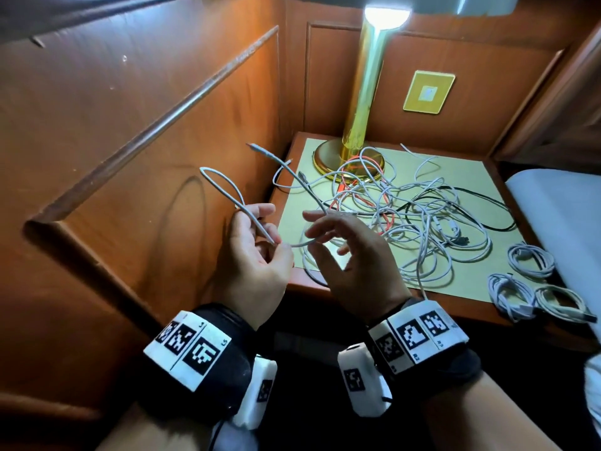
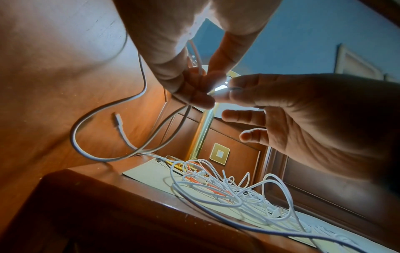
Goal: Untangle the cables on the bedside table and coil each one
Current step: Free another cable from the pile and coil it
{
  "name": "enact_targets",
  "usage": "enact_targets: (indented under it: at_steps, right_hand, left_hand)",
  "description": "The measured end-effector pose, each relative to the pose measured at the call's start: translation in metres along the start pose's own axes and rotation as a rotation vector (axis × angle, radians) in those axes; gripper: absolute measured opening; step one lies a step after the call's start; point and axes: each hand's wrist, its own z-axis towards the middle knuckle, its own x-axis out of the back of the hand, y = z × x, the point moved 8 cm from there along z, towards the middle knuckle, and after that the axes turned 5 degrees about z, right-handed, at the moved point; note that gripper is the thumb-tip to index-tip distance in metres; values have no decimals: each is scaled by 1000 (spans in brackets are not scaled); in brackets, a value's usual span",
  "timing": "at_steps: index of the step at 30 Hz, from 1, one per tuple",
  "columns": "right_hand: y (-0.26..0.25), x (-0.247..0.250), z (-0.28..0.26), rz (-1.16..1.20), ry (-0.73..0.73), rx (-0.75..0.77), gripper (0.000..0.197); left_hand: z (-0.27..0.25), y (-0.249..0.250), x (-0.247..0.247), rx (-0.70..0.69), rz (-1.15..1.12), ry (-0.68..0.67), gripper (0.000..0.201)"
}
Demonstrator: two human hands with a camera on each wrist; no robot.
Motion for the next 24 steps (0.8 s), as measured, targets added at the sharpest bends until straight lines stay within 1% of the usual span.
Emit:
enact_targets:
  at_steps: [3,6,8,11,13,16,17,19,21,22,24]
  right_hand:
    - [-1,-2,0,-6,-26,12,15]
    - [0,-1,-3,-13,-56,-2,17]
    - [0,0,-6,-1,-78,-15,20]
    - [-4,5,-13,23,-116,-48,28]
    - [-10,8,-20,16,-144,-53,30]
    - [-25,22,-35,-41,-133,-54,23]
    - [-30,30,-41,-73,-113,-58,20]
    - [-42,47,-56,-142,-64,-46,16]
    - [-56,65,-79,-170,-12,-37,12]
    - [-61,74,-92,-168,11,-62,10]
    - [-67,88,-119,-148,42,-145,12]
  left_hand:
    - [-1,5,3,-43,32,-24,36]
    - [-4,19,6,-81,-51,-29,25]
    - [-9,30,4,-93,-124,-58,22]
    - [-20,45,-3,-97,-233,-157,22]
    - [-29,56,-9,-128,-228,-229,24]
    - [-47,67,-13,-189,-212,-277,31]
    - [-54,66,-15,-190,-209,-282,32]
    - [-66,55,-19,-149,-196,-278,32]
    - [-79,44,-21,-104,-94,-275,40]
    - [-85,36,-21,-104,21,-282,40]
    - [-103,24,-21,-158,327,-354,23]
